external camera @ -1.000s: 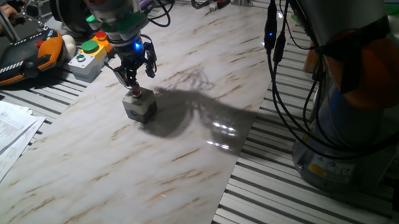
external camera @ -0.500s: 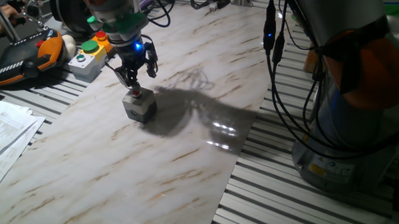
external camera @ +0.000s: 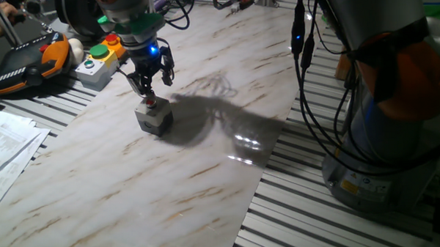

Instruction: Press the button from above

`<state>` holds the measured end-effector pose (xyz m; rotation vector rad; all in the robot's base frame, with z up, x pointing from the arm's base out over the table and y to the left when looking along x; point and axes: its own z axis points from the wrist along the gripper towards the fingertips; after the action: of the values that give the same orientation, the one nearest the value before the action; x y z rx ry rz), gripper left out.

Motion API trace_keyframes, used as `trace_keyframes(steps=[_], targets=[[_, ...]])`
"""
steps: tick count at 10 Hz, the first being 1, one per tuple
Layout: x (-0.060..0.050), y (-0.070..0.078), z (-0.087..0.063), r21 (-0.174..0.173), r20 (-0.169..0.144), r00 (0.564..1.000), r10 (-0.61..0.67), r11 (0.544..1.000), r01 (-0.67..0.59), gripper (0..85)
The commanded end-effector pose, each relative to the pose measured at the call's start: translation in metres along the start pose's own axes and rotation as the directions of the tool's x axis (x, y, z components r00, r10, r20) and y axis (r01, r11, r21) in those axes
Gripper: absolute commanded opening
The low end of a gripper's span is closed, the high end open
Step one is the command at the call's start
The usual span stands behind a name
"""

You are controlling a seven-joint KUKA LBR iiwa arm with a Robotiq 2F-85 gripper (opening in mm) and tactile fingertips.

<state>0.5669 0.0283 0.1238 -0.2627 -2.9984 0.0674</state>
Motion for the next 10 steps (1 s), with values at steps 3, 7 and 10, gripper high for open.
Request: trace_keyframes(steps=[3, 7, 10], targets=[[0.0001, -0.0001, 0.0, 0.041, -0.039, 0.999, -0.033, 0.999, 0.035, 63.0], [-0.0022, 0.0012, -0.0002, 0.008, -0.008, 0.999, -0.042, 0.999, 0.042, 62.7], [-0.008, 0.0015, 0.0067, 0.004, -0.004, 0.999, -0.033, 0.999, 0.033, 62.7]])
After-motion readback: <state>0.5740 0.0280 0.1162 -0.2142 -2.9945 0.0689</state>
